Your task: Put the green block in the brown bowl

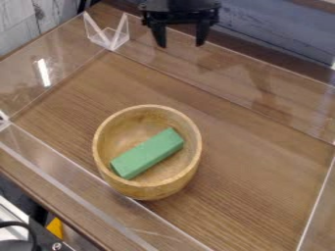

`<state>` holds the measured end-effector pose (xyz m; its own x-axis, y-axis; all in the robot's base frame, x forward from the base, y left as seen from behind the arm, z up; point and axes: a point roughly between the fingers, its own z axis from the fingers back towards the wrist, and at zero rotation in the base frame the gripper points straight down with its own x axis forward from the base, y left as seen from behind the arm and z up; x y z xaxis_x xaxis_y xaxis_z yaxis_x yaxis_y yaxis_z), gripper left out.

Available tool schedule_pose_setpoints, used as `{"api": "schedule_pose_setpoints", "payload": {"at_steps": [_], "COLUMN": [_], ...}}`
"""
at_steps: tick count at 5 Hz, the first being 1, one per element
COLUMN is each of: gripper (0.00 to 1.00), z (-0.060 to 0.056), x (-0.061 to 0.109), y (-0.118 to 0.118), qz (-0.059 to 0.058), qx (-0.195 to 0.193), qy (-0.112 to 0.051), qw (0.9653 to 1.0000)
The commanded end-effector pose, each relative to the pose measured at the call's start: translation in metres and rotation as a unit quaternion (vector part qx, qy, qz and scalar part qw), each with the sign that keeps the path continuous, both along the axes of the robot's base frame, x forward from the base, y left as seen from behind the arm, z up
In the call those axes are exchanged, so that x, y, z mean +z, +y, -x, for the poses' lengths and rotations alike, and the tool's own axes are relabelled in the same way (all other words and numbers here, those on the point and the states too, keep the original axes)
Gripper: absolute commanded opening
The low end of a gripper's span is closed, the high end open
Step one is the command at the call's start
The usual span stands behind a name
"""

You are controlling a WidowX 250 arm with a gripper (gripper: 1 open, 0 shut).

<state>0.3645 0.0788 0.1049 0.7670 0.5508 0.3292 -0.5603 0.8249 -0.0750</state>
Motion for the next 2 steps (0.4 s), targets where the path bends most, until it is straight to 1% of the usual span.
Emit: {"api": "schedule_pose_setpoints", "payload": {"at_steps": [1, 2], "gripper": [0.00, 0.00], "z": [-0.010, -0.010], "x": [0.017, 0.008], "y": [0.028, 0.038], "qz": [-0.015, -0.017], "qx": [0.038, 0.035], "qy": [-0.042, -0.037], "qw": [0.9983, 0.9985]}}
